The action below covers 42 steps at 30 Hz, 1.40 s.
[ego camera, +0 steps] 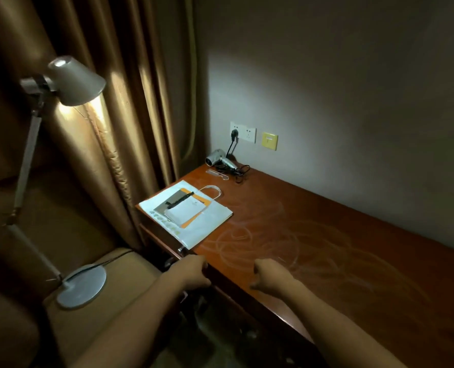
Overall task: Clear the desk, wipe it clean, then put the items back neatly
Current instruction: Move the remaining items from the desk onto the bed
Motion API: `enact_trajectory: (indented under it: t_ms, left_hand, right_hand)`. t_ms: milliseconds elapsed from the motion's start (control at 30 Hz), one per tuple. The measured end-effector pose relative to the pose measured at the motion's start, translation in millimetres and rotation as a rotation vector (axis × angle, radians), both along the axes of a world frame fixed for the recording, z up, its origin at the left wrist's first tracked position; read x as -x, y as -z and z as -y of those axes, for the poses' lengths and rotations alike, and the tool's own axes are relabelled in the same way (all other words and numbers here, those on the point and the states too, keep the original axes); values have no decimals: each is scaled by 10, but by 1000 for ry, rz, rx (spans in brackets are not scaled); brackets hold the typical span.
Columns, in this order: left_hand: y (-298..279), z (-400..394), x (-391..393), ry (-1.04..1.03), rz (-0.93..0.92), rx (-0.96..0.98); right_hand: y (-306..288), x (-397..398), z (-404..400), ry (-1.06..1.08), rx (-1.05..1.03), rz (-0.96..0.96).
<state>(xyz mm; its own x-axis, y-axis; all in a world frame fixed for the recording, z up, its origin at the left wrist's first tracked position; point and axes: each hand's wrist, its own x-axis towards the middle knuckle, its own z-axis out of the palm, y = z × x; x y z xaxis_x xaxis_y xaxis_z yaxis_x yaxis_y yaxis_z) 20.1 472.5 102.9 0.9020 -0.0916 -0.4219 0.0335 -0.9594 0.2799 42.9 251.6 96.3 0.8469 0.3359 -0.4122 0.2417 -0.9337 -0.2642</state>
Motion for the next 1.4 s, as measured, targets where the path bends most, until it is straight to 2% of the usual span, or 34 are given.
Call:
enact_trajectory:
  t_ms: [133,267,533,767,867,1000,1133,1167,1300,1400]
  left_hand:
    - [-57,-103,-800,-39,-15,-28]
    - [-192,-177,-1542,-74,61,-39]
    - [-91,-392,-2613,-117,9,17]
    - [157,-793,-3896,-69,-19,28]
    - [364,-969,-4510,-53,25,57]
    - [468,-1086,-5162,-46,-35,119]
    - [749,-1261,-5708,-43,25,161]
    - [1109,-1380,-5909,-45,21,178]
    - [1028,-1371,-6187,-30,13,207]
    - [1132,-1411,-6353,-64,20,163]
  right_hand:
    - [-4,-830,-91,29,-50,4]
    - [-149,-1614,-118,93,-92,17]
    - [-40,-2670,-306,209,-156,-34]
    - [237,-3693,-747,262,-145,-65]
    - [315,-4306,-959,307,-149,-46]
    - [393,-5045,-1275,395,-265,-22]
    - [570,-5599,-1508,430,-384,25]
    - [613,-5724,-1552,431,-382,44]
    - [792,-6072,-1687,350,-193,168]
    - [948,-6230,-1735,324,-124,165]
